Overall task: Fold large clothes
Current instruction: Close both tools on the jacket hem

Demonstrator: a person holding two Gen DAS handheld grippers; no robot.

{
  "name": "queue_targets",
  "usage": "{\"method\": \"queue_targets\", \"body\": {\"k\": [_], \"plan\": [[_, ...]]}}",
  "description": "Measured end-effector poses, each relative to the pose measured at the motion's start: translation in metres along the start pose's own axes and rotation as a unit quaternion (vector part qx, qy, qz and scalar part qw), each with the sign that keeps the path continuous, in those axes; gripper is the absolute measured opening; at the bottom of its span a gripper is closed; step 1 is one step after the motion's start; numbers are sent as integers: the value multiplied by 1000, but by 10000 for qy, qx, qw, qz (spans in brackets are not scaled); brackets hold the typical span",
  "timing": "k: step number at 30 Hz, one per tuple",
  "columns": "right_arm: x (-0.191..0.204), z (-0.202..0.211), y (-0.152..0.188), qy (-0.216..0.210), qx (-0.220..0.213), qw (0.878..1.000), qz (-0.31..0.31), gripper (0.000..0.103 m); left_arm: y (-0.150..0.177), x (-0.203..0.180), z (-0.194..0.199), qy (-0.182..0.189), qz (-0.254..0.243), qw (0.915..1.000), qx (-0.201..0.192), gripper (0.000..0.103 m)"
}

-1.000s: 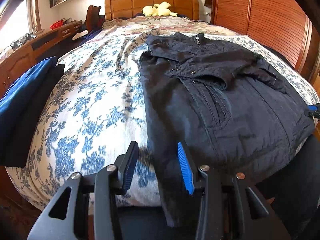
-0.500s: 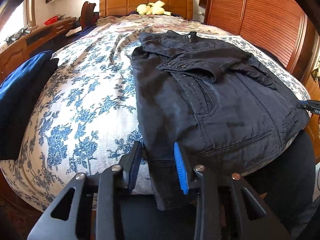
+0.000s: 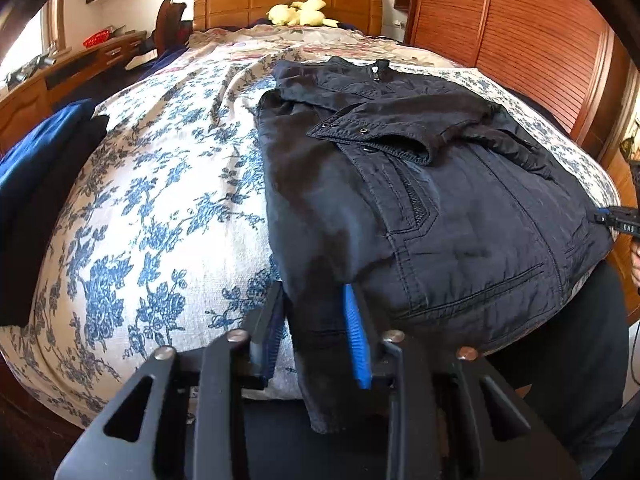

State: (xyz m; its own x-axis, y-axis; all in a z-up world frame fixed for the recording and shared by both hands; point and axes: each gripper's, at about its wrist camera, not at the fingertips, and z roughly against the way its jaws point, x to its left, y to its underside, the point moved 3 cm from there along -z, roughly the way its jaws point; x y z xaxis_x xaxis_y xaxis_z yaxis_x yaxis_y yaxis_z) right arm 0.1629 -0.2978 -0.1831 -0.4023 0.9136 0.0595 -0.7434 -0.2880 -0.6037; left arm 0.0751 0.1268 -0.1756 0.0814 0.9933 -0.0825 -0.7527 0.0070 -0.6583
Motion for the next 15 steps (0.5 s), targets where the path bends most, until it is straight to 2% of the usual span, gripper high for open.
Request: {"method": "queue_targets", "body": {"k": [1, 3, 4, 11, 15], "plan": [[0, 1, -1, -36, -26, 10000, 28, 15, -2, -1, 1, -54, -31, 10000, -25, 5], [2, 5, -5, -77, -101, 9999, 100, 10, -9, -5, 8, -92, -97, 9998, -110, 3], [5, 13, -9, -101, -285, 9995, 134, 8, -13, -8, 12, -144, -173, 9996, -172, 3], [8, 60, -56, -507, -1290, 9902, -192, 6, -70, -25, 68, -186, -534, 9946, -868, 3], [20, 88, -81, -627, -1668, 9839, -130, 5, -97, -37, 98, -176, -766, 9906, -1123, 3]]}}
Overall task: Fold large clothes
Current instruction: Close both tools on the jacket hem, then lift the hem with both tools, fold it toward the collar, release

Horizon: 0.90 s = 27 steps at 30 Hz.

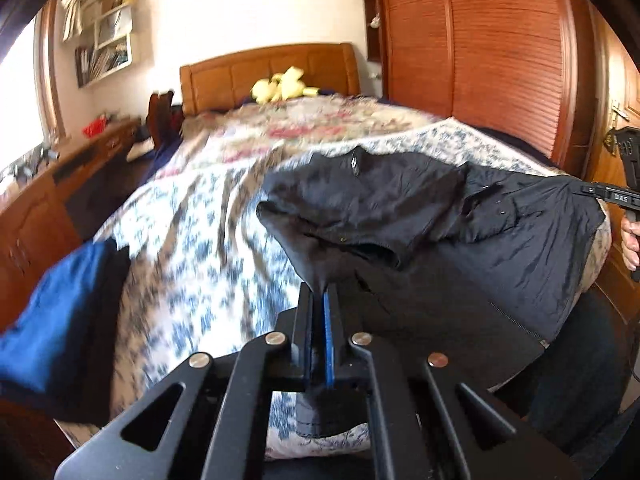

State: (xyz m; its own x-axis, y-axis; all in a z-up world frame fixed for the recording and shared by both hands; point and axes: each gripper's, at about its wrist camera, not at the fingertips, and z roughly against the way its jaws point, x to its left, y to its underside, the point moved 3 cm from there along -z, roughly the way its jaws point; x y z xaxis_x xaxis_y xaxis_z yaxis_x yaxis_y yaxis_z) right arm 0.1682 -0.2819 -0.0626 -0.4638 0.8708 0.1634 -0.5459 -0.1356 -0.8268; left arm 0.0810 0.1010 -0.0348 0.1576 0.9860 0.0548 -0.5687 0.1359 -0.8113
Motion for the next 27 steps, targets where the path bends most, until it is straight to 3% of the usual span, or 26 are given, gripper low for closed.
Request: {"method": "queue_targets", "body": {"k": [3, 8, 13, 16, 21, 27], "plan": [[10, 14, -18, 36, -157, 9999, 38, 5, -17, -3, 21, -28, -223, 9997, -124, 2], [21, 52, -40, -118, -571, 9983, 91, 5, -33, -1, 55, 67, -193, 9992, -344, 2], [39, 92, -49, -226, -830, 9959, 266, 5, -48, -4, 95, 539, 36, 9968, -589, 2], [50, 114, -48, -288, -945, 9944, 366, 5, -54, -8, 112, 156, -243, 9962, -822, 2], [47, 120, -52, -177, -982, 9942, 391, 5, -58, 13, 92, 130, 67, 9975, -694, 2], [23, 83, -65, 82, -741, 9966, 338, 5, -62, 31, 58, 10, 333, 9974, -641, 2]]}}
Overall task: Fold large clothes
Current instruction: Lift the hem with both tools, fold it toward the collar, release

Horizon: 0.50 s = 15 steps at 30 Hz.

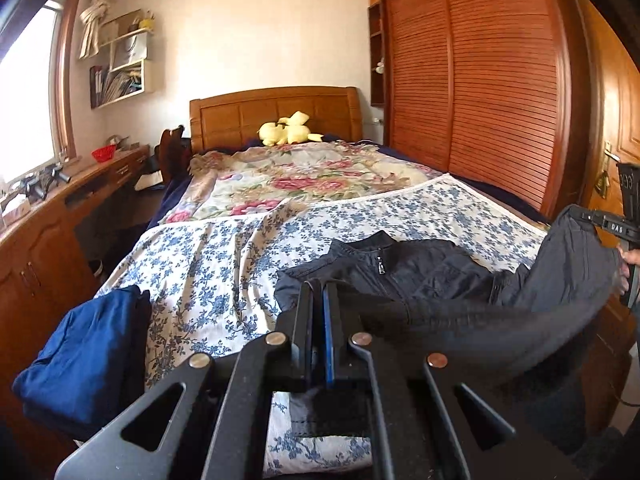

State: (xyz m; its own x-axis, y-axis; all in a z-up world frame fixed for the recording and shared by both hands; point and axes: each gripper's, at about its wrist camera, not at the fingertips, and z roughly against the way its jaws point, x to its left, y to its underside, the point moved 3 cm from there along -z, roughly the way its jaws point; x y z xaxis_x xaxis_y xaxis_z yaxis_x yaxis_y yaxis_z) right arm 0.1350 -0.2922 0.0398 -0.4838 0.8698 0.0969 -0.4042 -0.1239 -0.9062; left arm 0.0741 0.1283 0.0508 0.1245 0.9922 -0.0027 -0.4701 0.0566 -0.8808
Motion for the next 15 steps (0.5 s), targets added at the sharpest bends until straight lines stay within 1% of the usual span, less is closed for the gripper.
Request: {"method": "queue_targets", "body": {"k": [7, 11, 15], "plan": [[-12, -35, -5, 243, 137, 9994, 196, 5, -1, 8, -29, -181, 34, 9998, 24, 3], [-17, -57, -9, 337, 201, 9986, 360, 5, -7, 14, -57, -280, 22, 9995, 109, 3], [-27, -90, -16, 500, 261, 9972, 492, 5, -19, 22, -89, -335, 78, 9993, 159, 3]]}}
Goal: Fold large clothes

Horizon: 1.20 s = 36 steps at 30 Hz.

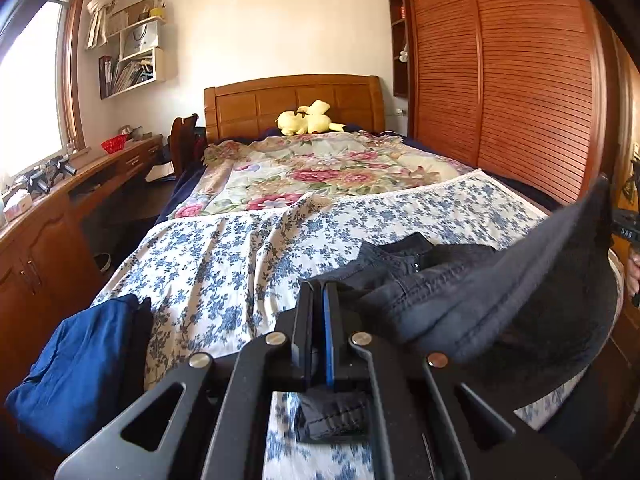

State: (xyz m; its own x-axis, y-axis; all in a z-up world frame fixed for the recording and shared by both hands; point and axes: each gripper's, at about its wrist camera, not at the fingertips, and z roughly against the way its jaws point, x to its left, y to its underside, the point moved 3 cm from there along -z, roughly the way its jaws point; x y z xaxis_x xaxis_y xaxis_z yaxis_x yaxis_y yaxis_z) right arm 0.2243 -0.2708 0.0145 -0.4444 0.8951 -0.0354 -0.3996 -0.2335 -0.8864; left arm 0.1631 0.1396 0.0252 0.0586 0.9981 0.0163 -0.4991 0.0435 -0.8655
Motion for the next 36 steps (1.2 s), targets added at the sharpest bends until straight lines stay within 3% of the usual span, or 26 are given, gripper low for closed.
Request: {"method": "queue_targets", "body": {"k": [10, 16, 23, 26, 28, 31, 36], "plan": [[-53, -117, -33, 645, 94, 9978, -74, 5, -38, 18, -101, -187, 64, 9997, 161, 3], [-64, -195, -21, 936, 604, 9938, 46, 5, -23, 19, -156, -216, 71, 9988, 442, 4], [-72, -232, 9, 971, 1020, 9900, -52, 6, 0, 5, -171, -166, -197, 9976, 638, 7], [-74, -232, 18, 981, 1181, 9881, -115, 19, 4, 2, -158, -241, -297, 9977, 554, 12], [-74, -227, 21, 929, 1278, 9873, -171, 56, 4, 2, -149, -196, -284, 9981, 517, 24], [-74, -212, 21, 1097, 1170, 9870, -68, 61, 12, 0, -133, -133, -282, 9983, 498, 29], [-71, -178, 31, 1029, 1120, 9883, -47, 63, 39, -1, -121, -28, -211, 9975, 670, 34]]}}
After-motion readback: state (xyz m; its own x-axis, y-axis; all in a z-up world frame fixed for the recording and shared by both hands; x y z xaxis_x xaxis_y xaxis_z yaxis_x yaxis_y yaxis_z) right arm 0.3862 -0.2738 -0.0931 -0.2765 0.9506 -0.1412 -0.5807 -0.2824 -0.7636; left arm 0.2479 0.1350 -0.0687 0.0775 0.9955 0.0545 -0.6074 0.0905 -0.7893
